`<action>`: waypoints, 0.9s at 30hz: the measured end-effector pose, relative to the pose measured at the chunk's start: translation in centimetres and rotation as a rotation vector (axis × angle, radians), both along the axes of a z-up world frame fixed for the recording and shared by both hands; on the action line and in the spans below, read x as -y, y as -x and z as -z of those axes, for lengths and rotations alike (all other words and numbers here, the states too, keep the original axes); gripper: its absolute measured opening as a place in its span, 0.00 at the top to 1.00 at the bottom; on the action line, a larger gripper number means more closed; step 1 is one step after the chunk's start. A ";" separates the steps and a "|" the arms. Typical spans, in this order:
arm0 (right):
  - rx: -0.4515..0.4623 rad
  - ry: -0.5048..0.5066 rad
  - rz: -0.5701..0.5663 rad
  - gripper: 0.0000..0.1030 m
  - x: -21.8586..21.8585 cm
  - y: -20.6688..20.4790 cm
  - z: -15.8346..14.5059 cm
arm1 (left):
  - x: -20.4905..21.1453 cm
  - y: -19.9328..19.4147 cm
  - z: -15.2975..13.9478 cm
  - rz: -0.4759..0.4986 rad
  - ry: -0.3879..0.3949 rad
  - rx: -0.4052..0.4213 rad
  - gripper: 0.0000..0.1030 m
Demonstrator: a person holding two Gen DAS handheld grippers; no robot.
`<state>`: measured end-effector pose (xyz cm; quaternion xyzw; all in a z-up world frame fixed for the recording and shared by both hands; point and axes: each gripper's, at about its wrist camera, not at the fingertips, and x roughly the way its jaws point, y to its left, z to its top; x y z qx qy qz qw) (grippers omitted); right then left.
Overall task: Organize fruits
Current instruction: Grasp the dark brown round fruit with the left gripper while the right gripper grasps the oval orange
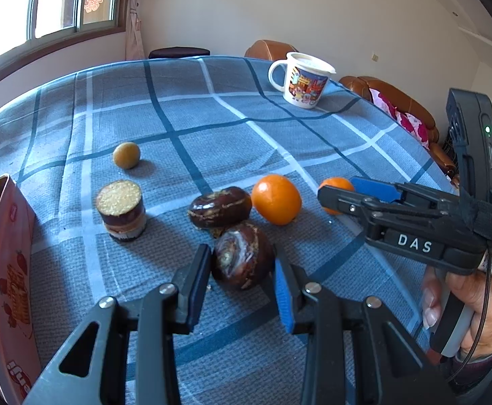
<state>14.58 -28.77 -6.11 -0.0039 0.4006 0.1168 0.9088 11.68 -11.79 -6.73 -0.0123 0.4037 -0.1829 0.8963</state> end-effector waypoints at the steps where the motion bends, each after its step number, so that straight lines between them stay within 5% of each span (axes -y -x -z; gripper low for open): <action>1: -0.003 0.007 -0.003 0.45 -0.2 -0.1 0.0 | 0.0 0.1 -0.1 -0.001 -0.002 0.006 0.63; 7: -0.010 0.003 -0.017 0.45 -0.5 -0.7 0.1 | 0.0 0.7 -0.7 -0.008 -0.014 0.052 0.63; 11: 0.007 0.000 -0.031 0.56 -0.7 -0.5 -0.2 | -0.2 1.2 -1.2 -0.014 -0.012 0.089 0.63; 27: -0.013 -0.008 -0.063 0.57 -1.0 -0.7 0.1 | -0.8 1.9 -1.7 -0.036 0.008 0.135 0.63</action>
